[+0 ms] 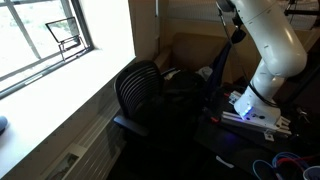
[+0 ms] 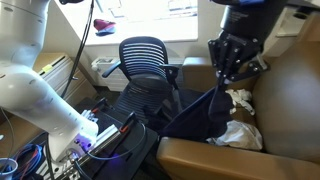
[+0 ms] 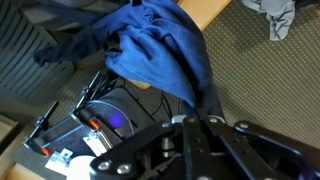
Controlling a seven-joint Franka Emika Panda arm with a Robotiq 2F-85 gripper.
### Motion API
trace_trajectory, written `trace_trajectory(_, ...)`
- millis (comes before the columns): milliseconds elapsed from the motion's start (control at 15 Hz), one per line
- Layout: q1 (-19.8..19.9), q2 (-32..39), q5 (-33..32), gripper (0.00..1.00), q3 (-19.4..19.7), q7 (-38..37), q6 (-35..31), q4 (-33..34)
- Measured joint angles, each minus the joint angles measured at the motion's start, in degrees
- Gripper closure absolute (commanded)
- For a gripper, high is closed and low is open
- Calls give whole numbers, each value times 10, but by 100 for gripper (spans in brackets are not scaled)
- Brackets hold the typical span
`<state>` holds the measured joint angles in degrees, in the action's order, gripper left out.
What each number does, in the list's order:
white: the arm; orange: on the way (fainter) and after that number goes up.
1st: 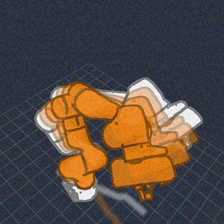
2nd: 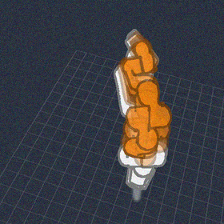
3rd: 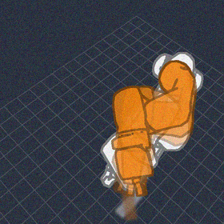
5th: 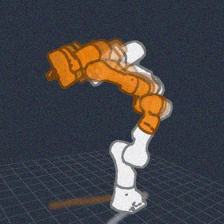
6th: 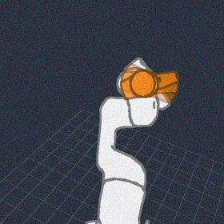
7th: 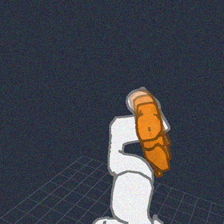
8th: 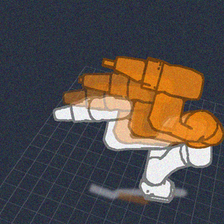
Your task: Move the clothes on the black chair to the brown chair and then move the bag from the brown chair to the black
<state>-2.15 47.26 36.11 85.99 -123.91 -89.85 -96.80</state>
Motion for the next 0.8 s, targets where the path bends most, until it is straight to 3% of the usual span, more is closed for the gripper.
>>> trace_trajectory(67, 33, -5, 0, 97, -29, -29, -3, 24)
trace_trajectory(200, 63, -4, 0, 99, -52, -47, -4, 45)
trace_trajectory(333, 64, -18, -29, 99, -72, -67, -20, 41)
trace_trajectory(600, 59, -60, -30, 99, -132, -199, -119, 18)
trace_trajectory(800, 87, -71, -2, 99, -174, -259, -190, 32)
